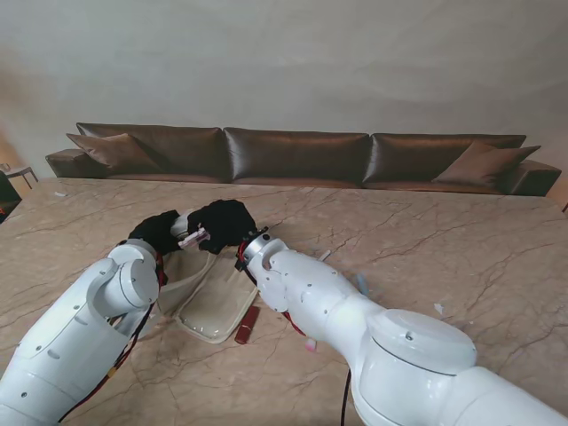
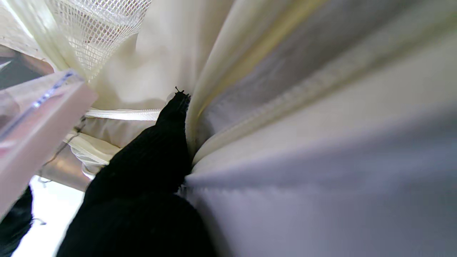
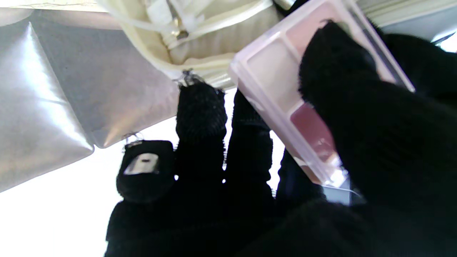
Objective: Pack the cosmetics bag
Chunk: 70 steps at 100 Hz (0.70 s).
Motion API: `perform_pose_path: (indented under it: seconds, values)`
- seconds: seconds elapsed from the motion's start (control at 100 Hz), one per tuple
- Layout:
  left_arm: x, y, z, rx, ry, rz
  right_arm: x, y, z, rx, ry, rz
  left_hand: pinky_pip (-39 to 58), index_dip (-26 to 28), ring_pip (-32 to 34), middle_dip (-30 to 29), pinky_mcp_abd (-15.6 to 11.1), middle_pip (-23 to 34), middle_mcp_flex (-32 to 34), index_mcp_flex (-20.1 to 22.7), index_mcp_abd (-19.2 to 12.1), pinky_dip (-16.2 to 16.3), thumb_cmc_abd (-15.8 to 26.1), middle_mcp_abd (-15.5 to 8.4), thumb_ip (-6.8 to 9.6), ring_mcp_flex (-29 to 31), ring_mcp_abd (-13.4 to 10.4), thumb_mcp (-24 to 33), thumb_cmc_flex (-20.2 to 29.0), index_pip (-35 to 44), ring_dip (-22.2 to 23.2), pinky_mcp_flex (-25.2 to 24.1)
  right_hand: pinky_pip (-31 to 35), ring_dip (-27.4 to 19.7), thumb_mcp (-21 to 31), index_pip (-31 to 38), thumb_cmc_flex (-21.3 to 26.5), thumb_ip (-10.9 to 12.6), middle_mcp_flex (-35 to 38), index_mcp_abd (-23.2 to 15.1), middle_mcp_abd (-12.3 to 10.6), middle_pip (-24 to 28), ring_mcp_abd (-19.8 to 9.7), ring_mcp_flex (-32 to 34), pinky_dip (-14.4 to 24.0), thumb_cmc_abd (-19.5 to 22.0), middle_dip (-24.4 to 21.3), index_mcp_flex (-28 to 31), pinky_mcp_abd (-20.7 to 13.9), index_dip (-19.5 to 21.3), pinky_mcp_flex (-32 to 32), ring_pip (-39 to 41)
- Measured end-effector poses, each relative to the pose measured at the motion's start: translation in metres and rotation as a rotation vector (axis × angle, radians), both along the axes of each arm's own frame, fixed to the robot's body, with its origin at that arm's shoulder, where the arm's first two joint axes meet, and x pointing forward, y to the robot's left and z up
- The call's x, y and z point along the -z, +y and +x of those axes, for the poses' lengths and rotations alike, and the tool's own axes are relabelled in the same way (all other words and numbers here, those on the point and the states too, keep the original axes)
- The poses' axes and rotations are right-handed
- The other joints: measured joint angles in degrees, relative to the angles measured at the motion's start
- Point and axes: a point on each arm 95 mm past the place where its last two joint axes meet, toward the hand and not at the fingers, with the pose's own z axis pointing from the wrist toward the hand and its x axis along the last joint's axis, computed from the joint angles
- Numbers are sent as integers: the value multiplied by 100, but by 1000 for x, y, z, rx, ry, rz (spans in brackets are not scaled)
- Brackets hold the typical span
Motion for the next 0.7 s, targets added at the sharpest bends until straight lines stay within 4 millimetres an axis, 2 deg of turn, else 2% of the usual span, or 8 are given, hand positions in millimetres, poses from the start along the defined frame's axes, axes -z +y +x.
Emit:
perform_pose_path:
  seconds: [0.21, 0.26, 0.31, 0.33, 0.35, 0.4, 0.55, 0.7]
  values:
    - [-1, -4, 0, 1, 2, -6, 4, 3, -3, -19, -15, -60, 0, 0, 0, 0, 1, 0, 0, 1, 0, 1, 18, 0, 69, 0, 2, -75, 39, 0, -2, 0, 1, 2, -1, 0, -84, 99, -196, -216, -116, -67, -67, -335, 67, 58, -6, -246, -111, 8, -125, -151]
    - [0, -4, 0, 2, 2, -7, 6, 4, -3, -19, -19, -80, 0, 0, 0, 1, 1, 0, 0, 1, 0, 1, 18, 1, 112, 0, 2, -79, 40, 0, -2, 0, 1, 2, 159, -110, -85, 155, -488, -240, -158, -106, -148, -529, 132, 75, 11, -465, -179, 207, -173, -251]
    - [0, -4, 0, 2, 2, -8, 7, 4, -4, -13, -37, -113, 0, 0, 0, 1, 1, 0, 0, 1, 0, 2, 18, 1, 112, 0, 2, -80, 40, 0, -2, 0, 1, 2, 271, -610, -217, 380, -851, -171, -163, -70, -210, -733, 140, 17, 9, -571, -238, 614, -244, -328]
    - [0, -5, 0, 3, 2, -9, 8, 4, -4, -8, -42, -122, 0, 0, 0, 1, 1, 0, 0, 1, 0, 3, 18, 1, 112, 0, 2, -81, 41, 0, -2, 0, 1, 0, 296, -746, -264, 515, -907, -123, -163, -45, -223, -803, 141, 17, 9, -592, -249, 741, -283, -339]
    - [0, -5, 0, 3, 2, -9, 8, 4, -4, -4, -45, -127, 0, 0, 0, 1, 1, 0, 0, 1, 0, 4, 18, 0, 112, 0, 2, -81, 41, 0, -2, 0, -12, -2, 351, -984, -379, 796, -1070, 60, -163, -11, -227, -907, 145, 17, 6, -682, -252, 989, -345, -376]
    - [0, -5, 0, 3, 2, -10, 8, 4, -3, 0, -44, -128, 0, 0, 0, 1, 1, 0, 0, 1, 0, 6, 18, 0, 112, 0, 3, -81, 49, 0, -6, 0, -43, -3, 352, -1287, -582, 1088, -1372, 181, -184, 131, -237, -1088, 213, 17, -6, -860, -256, 1328, -478, -398]
    - [0, -4, 0, -3, 2, -11, 10, 3, -2, 0, -19, -140, 0, 0, 0, 1, 1, 0, 0, 2, 0, 6, 68, 14, 112, 2, 3, -102, 51, 0, -9, 0, -202, -48, 355, -1679, -915, 1096, -2089, 543, -164, 186, -271, -1488, 273, -69, -32, -1489, -289, 1432, -826, -532]
    - [-1, -3, 0, -5, 1, -12, 9, -2, 0, -6, 1, -105, 0, 0, -1, 1, 1, 0, 0, 3, 0, 6, 73, 15, 112, 2, 3, -141, 53, 0, -23, 0, -225, -58, 355, -1573, -917, 1098, -2142, 576, -173, 484, -284, -1389, 275, -38, 77, -1440, -293, 1561, -719, -541]
